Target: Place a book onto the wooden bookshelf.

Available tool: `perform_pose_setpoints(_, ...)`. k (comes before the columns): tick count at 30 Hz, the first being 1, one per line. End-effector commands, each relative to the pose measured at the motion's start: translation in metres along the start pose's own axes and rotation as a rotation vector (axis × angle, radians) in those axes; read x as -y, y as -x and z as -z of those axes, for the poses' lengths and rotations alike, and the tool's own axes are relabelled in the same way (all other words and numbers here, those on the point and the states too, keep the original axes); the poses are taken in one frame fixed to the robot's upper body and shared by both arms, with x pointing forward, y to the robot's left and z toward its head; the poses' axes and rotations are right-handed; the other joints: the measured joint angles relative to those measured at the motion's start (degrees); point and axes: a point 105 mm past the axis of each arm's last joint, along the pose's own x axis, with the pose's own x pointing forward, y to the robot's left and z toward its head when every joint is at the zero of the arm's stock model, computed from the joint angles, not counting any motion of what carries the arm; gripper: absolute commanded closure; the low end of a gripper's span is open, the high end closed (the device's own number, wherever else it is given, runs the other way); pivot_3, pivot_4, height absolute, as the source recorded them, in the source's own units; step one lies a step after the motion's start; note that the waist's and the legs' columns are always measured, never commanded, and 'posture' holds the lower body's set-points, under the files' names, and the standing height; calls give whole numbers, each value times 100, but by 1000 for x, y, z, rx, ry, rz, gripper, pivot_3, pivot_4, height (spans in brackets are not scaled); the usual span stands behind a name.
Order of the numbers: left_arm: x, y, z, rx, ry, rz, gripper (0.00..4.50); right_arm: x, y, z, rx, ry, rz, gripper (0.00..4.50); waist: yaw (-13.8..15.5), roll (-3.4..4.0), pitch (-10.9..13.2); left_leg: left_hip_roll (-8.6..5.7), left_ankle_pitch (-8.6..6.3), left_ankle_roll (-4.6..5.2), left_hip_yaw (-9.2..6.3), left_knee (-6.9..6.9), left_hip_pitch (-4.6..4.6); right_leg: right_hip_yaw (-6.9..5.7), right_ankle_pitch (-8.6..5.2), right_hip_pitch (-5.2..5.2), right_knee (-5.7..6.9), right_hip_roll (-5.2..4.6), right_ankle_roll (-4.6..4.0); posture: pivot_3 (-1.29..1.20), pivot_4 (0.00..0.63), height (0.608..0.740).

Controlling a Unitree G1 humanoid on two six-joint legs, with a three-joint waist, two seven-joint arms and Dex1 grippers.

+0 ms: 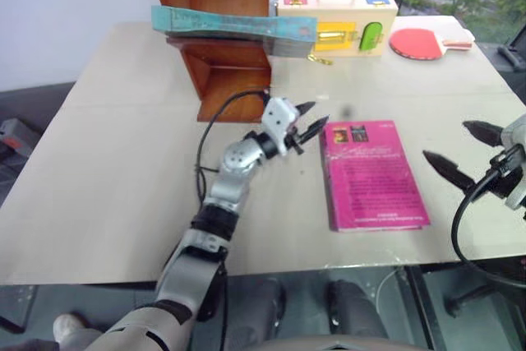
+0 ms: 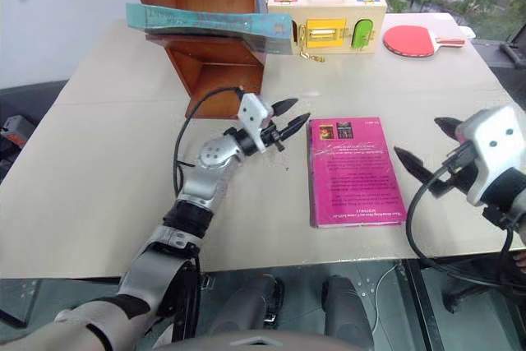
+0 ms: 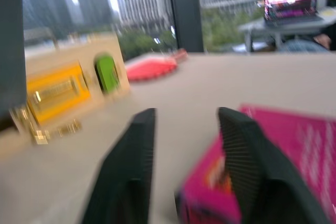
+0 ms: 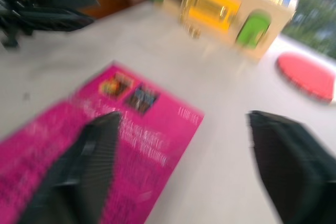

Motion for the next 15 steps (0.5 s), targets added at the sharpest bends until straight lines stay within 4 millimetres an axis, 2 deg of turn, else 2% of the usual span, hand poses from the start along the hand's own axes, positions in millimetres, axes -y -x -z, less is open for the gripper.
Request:
perform_pose_setpoints(1, -23, 48, -6, -42, 112, 24, 1569, -3, 25, 26, -66, -34, -1, 0, -3, -3, -4, 1, 0, 0, -1, -1, -1, 0, 0, 0, -1, 1, 0, 0, 150, 740)
perform_pose_setpoints(4, -44, 87, -2, -123, 130, -31, 246, -4, 52, 44, -119, -62, 36, 0, -10, 18, -16, 6, -1, 0, -5, -5, 0, 5, 0, -3, -5, 4, -1, 0, 150, 740)
perform_pose_setpoints(5, -52, 99, -2, -154, 136, -61, 53, -5, 61, 48, -137, -78, 40, 0, -7, 27, -22, 4, -1, 0, 0, -6, 1, 10, 0, -4, -4, 3, -1, 0, 150, 740)
perform_pose_setpoints(8, -60, 133, -5, -218, 142, -48, 53, -8, 81, 52, -165, -106, 48, 0, -6, 33, -22, 5, -17, 25, 2, -14, 29, 15, -1, 24, -6, 2, 0, 0, 150, 740)
perform_pose_setpoints(9, -58, 144, -7, -236, 145, -25, 53, -8, 85, 51, -167, -112, 47, 0, -2, 34, -24, 5, -24, 33, 3, -25, 70, 13, -2, 67, -19, -2, 1, 0, 150, 740)
perform_pose_setpoints(11, -53, 159, -10, -270, 172, 13, 53, -9, 89, 49, -164, -118, 42, 0, -3, 34, -26, 9, -30, 31, 2, -42, 117, 8, -3, 113, -45, -26, 1, 0, 150, 740)
perform_pose_setpoints(15, -49, 184, -15, -341, 208, 59, 53, -9, 87, 48, -163, -115, 38, 0, -6, 35, -26, 11, -35, 19, 3, -59, 127, 8, -5, 115, -52, -28, 1, 0, 150, 740)
